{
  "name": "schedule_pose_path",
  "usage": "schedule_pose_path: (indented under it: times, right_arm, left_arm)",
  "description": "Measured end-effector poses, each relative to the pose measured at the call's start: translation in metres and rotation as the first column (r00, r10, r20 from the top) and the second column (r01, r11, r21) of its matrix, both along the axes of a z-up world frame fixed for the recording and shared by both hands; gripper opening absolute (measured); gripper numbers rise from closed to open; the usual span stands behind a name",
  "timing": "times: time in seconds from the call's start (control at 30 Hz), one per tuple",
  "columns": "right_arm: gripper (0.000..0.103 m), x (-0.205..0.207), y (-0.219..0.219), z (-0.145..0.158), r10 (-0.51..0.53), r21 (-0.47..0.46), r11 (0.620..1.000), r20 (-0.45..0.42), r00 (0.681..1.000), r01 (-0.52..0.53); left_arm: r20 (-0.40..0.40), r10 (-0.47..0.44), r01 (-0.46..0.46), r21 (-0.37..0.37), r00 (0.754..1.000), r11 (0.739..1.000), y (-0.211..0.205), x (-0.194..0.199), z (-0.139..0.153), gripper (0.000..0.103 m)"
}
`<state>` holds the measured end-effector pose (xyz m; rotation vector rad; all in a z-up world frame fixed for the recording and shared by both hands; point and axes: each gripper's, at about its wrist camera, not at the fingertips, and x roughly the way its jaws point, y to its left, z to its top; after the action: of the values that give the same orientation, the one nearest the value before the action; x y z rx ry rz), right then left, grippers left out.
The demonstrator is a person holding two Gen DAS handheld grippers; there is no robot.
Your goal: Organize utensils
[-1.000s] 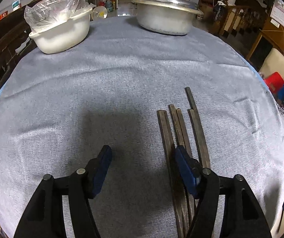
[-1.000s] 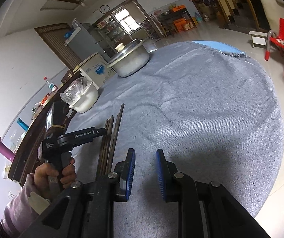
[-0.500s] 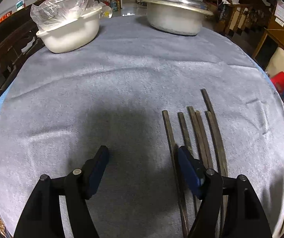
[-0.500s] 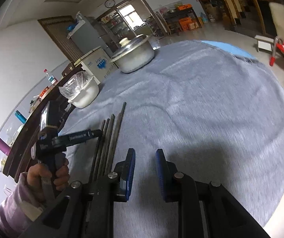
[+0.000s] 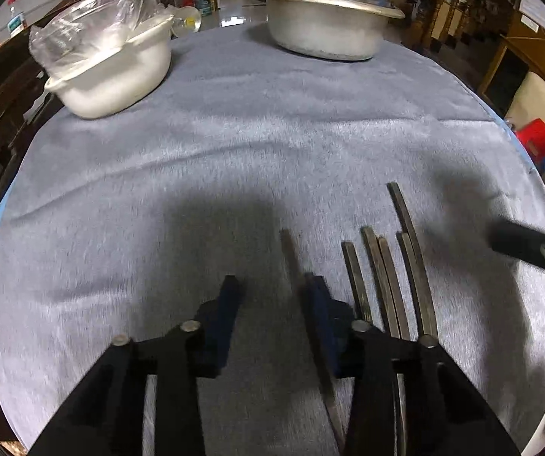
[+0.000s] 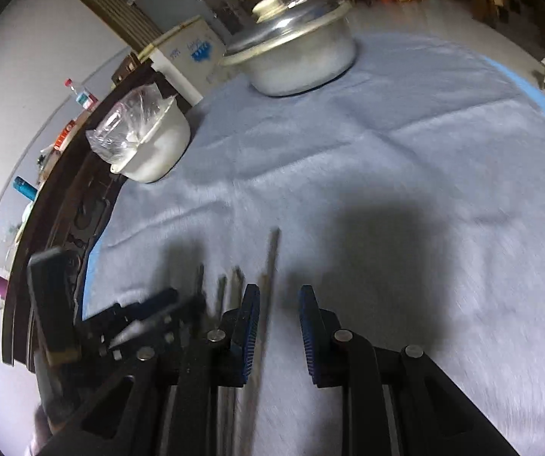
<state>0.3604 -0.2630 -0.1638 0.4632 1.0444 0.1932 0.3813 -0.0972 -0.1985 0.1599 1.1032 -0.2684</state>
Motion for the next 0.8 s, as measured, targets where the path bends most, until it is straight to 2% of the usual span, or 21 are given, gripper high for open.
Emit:
schedule_pose_path:
  times: [0.07,0.13,0.2,0.33,0.47,0.53,0.6,0.63,0.67,0.73,0.8]
  right_arm:
    - [0.023,0.022,0.005,-0.002,0.005,0.002,1.0,-0.031,1.0,-0.005]
    - [0.023,0.038,0.01,-0.006,0.015,0.018,1.0,-0.073,0.997,-0.014]
    - [0.023,0.052,0.012,-0.012,0.003,0.019,1.0,-0.113,0.994,0.0]
    - [0.023,0.068,0.022,-0.021,0.001,-0.039,0.999,-0.19,0.982,-0.008]
    - [0.024,0.078,0.036,-0.028,-0.028,-0.14,0.99,-0.254,0.967,-0.008]
    - [0.022,0.082,0.039,-0.028,-0.032,-0.182,0.983,-0.253,0.967,-0.015]
    - [0.022,0.084,0.047,-0.027,-0.023,-0.231,0.972,-0.257,0.966,-0.038]
    - [0.022,0.085,0.053,-0.027,-0.012,-0.264,0.963,-0.255,0.967,-0.057]
    - [0.017,0.084,0.057,-0.027,-0.005,-0.3,0.951,-0.25,0.968,-0.073]
    - [0.009,0.082,0.06,-0.027,-0.006,-0.343,0.936,-0.227,0.974,-0.075]
    - [0.007,0.079,0.055,-0.027,-0.006,-0.321,0.945,-0.21,0.978,-0.063]
  left_arm:
    - [0.005,-0.022,0.022,-0.009,1.0,1.0,-0.002,0.006,0.0,0.019]
    - [0.006,-0.036,0.036,-0.021,0.999,0.999,-0.004,0.007,-0.002,0.013]
    - [0.0,-0.053,0.053,-0.039,0.999,0.998,0.0,0.01,-0.002,0.01]
    - [-0.006,-0.103,0.103,-0.043,0.995,0.994,0.002,0.013,-0.002,0.008]
    - [-0.029,-0.141,0.14,-0.046,0.99,0.989,0.003,0.019,-0.002,0.008]
    - [-0.041,-0.145,0.143,-0.055,0.989,0.988,0.004,0.021,-0.003,0.009]
    - [-0.055,-0.145,0.141,-0.074,0.988,0.987,0.003,0.025,-0.002,0.018]
    - [-0.061,-0.145,0.139,-0.092,0.988,0.986,0.001,0.028,-0.003,0.028]
    - [-0.062,-0.142,0.135,-0.103,0.988,0.985,-0.001,0.031,-0.004,0.031]
    - [-0.046,-0.131,0.126,-0.099,0.99,0.987,-0.005,0.032,-0.005,0.031]
    - [-0.027,-0.115,0.113,-0.089,0.993,0.99,-0.005,0.028,-0.005,0.023]
